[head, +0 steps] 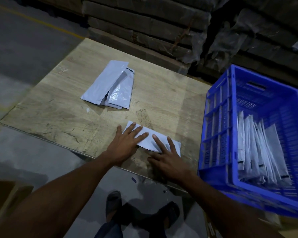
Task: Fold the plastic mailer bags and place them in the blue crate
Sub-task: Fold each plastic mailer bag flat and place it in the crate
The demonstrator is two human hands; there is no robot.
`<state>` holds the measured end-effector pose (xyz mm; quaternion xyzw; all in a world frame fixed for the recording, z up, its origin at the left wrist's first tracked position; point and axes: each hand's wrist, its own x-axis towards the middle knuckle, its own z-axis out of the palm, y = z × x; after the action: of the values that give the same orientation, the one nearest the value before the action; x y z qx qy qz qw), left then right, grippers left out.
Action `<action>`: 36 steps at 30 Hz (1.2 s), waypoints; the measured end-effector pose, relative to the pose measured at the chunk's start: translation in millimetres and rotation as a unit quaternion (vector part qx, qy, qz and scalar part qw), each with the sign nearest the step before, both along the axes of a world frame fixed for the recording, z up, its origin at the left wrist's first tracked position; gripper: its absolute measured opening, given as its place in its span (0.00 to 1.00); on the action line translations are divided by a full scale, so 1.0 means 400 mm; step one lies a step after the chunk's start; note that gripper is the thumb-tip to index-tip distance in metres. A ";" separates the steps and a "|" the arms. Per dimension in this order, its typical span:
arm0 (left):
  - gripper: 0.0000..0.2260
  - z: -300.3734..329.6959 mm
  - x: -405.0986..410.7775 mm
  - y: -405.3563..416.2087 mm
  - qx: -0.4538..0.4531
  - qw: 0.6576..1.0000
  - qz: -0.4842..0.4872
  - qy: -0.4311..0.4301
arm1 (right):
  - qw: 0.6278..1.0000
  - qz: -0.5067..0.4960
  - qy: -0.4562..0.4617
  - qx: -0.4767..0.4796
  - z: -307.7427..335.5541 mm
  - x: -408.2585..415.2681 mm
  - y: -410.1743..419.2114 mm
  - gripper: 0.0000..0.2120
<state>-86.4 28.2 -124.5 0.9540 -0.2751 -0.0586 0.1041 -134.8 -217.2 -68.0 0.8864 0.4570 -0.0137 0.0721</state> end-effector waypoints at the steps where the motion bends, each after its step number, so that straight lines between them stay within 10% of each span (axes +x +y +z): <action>1: 0.40 0.004 0.002 0.001 -0.015 1.000 -0.001 0.009 | 1.000 -0.017 -0.003 -0.006 0.002 0.008 0.004 0.12; 8: 0.39 0.013 -0.039 -0.023 -0.301 0.938 0.165 -0.049 | 0.993 -0.090 -0.011 0.080 0.135 0.072 -0.018 0.15; 21: 0.29 -0.026 -0.026 -0.363 -0.088 0.996 0.021 0.005 | 0.874 -0.300 -0.161 0.347 0.519 0.124 -0.411 0.21; 36: 0.31 -0.014 0.011 -0.621 -0.043 0.998 -0.011 0.041 | 0.864 -0.443 -0.159 0.180 0.472 0.014 -0.841 0.26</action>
<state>-82.2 -220.3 -130.0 0.9422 -0.2836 -0.0870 0.1557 -129.1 -553.7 121.0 0.9832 -0.0070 0.1799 -0.0310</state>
